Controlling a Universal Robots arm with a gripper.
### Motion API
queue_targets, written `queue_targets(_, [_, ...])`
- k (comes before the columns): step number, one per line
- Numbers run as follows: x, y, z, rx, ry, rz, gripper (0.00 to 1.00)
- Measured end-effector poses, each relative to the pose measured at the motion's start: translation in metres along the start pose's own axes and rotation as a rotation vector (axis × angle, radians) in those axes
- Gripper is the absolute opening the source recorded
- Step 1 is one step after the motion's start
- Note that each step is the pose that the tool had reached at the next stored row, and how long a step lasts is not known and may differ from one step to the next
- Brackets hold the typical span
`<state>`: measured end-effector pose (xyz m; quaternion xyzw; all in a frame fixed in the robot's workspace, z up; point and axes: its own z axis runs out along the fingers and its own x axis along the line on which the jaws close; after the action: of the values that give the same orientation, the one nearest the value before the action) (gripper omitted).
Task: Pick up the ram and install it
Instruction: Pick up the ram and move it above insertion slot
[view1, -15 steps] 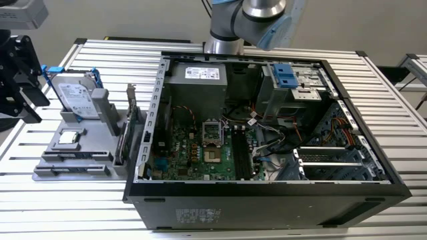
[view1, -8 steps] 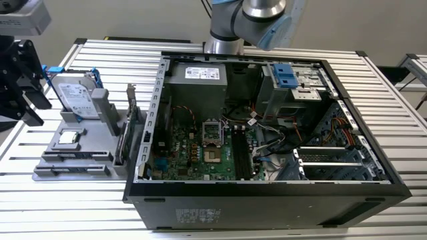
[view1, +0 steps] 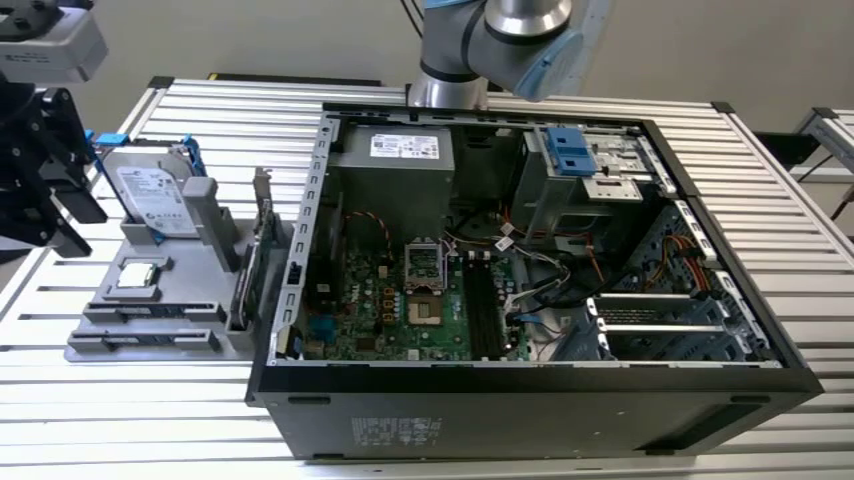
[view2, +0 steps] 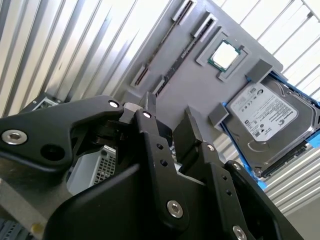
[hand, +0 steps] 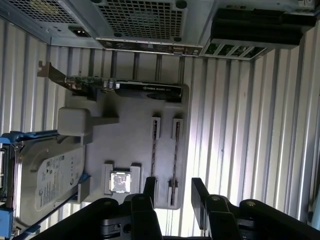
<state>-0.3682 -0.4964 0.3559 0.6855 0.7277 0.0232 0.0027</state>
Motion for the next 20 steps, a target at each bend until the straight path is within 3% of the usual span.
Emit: queue_targets(20, [-0.0004, -0.0006, 0.0134, 0.0001, 0.0, 0.0, 1.0])
